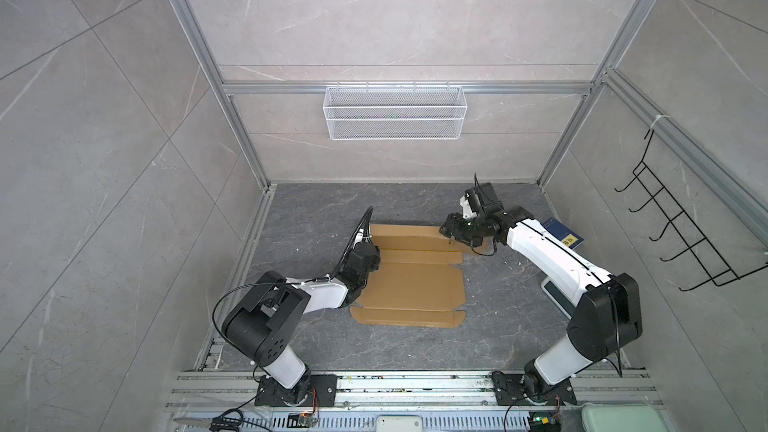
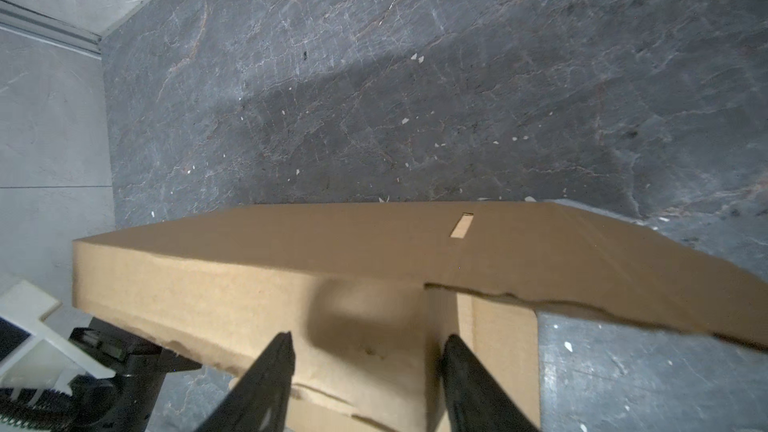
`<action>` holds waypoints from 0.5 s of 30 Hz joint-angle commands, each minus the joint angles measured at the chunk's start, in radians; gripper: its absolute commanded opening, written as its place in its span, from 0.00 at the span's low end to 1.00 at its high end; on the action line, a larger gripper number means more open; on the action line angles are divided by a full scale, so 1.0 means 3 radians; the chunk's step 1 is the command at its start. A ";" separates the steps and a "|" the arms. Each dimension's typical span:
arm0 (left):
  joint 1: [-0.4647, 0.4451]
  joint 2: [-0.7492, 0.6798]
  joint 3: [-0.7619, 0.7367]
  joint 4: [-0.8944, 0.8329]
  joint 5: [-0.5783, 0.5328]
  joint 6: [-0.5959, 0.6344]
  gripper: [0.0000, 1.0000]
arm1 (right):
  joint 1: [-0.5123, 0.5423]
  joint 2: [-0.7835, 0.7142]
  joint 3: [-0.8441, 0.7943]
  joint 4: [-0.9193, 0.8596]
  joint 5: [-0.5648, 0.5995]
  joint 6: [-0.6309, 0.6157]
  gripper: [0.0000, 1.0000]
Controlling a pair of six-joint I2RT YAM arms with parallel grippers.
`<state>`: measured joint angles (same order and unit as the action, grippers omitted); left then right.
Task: Fold the paper box
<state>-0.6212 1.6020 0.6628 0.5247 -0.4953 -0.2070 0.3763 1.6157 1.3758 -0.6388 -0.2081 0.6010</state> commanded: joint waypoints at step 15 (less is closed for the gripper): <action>0.0235 -0.0230 0.0383 -0.1095 0.0053 -0.0141 0.08 | -0.0916 -0.1082 -0.1580 0.0689 -0.0769 0.0126 0.55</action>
<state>-0.5686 1.5341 0.7288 0.2562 -0.4812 -0.2478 0.0990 1.3067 1.0092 -0.5282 -0.4145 0.5587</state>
